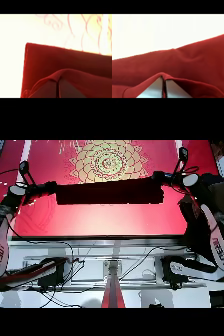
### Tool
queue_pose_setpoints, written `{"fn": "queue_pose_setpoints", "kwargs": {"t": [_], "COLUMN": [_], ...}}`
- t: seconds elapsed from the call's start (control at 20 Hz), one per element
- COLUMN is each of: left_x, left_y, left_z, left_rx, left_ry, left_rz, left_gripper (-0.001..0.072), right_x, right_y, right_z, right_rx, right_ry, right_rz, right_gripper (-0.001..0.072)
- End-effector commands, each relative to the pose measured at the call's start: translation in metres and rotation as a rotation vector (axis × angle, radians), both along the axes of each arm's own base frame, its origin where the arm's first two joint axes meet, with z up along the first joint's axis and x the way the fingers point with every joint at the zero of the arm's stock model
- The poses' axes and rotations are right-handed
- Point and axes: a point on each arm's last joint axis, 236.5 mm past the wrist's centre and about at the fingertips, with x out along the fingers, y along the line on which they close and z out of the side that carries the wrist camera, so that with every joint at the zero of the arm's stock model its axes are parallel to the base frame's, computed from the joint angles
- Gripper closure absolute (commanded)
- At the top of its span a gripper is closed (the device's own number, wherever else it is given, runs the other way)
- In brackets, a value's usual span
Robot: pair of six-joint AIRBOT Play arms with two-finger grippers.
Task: Fold the clothes and pants, and hang the long-sleeved shirts on hangers.
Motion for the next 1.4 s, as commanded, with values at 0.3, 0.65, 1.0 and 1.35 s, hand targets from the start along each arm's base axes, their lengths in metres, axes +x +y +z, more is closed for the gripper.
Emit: {"fn": "queue_pose_setpoints", "kwargs": {"t": [0.3,0.65,1.0,1.35], "left_x": [0.033,0.038,-0.025,-0.010], "left_y": [-0.008,0.017,0.031,0.017], "left_z": [-0.039,-0.033,-0.065,-0.090], "left_rx": [0.067,0.085,-0.261,-0.268], "left_ry": [-0.046,-0.074,0.296,0.318], "left_rz": [0.093,0.153,0.008,-0.139], "left_gripper": [0.0697,0.0188,0.0191,0.0190], "right_x": [0.060,0.052,0.041,0.013], "right_y": [-0.007,-0.003,-0.003,0.013], "right_z": [-0.023,-0.031,-0.043,-0.061], "right_rx": [0.020,-0.009,-0.077,-0.063], "right_ry": [-0.088,-0.054,-0.011,0.113], "right_rz": [-0.158,-0.111,-0.040,0.048], "right_gripper": [0.0695,0.0200,0.0201,0.0202]}}
